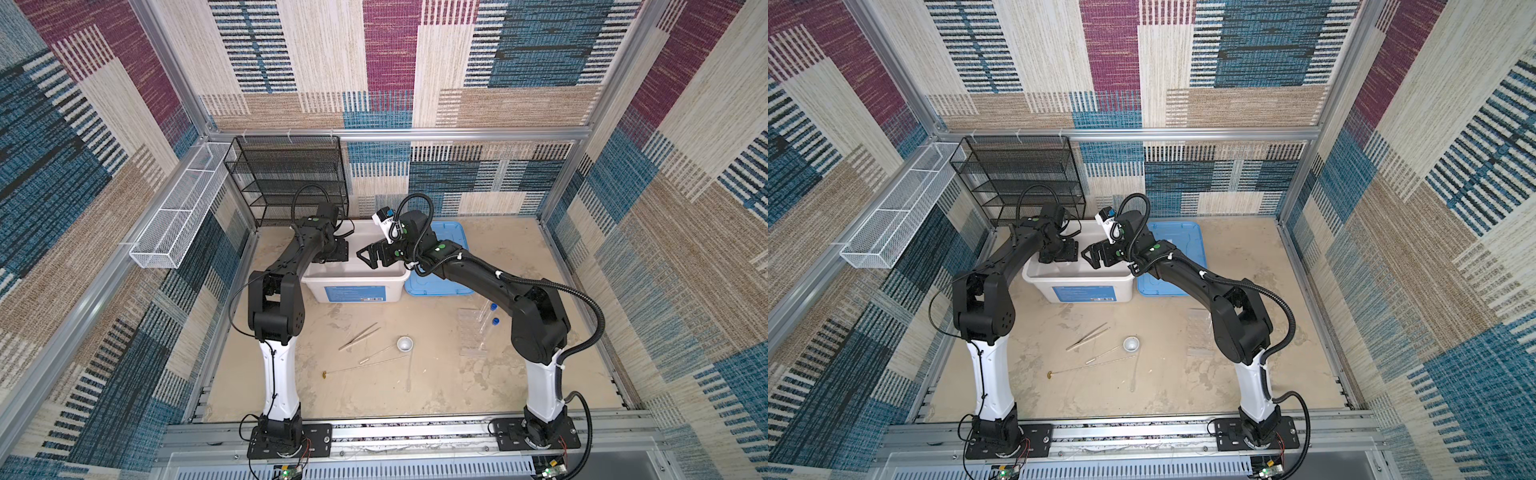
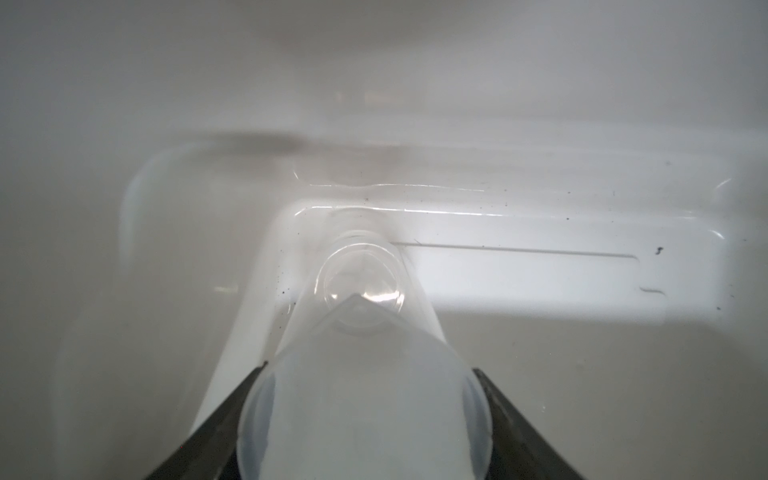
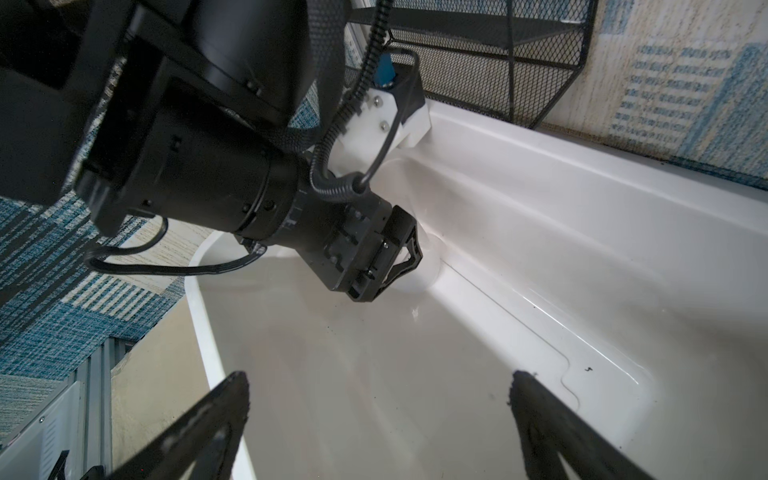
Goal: Organize the chemistry lab equipment
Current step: 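Lower the held clear beaker into the white bin while the right gripper hovers beside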
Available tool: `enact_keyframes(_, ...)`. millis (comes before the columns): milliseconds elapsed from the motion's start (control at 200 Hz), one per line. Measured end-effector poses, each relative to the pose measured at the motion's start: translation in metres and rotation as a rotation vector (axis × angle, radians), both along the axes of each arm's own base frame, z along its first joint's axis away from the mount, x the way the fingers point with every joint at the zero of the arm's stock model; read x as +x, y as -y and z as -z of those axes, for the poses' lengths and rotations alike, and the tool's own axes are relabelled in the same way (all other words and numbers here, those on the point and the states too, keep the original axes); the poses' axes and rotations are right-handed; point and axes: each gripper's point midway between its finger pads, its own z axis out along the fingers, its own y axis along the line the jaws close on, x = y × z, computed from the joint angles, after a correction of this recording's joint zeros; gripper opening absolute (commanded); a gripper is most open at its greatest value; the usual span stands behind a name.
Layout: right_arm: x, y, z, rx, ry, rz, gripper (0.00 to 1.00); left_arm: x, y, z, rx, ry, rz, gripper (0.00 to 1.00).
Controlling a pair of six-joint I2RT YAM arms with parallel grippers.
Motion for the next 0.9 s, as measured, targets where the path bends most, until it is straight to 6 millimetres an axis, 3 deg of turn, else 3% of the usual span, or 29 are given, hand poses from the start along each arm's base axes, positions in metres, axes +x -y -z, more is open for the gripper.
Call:
enact_keyframes(546,-0.004,0.003,0.005,-0.007,-0.009,0.0,0.99,-0.005,0.007,0.015,-0.024,-0.02,0.0,0.78)
enact_keyframes(896,-0.006,0.004,0.005,-0.004,-0.005,0.001,0.99,-0.01,0.014,0.009,-0.054,-0.013,0.01,0.72)
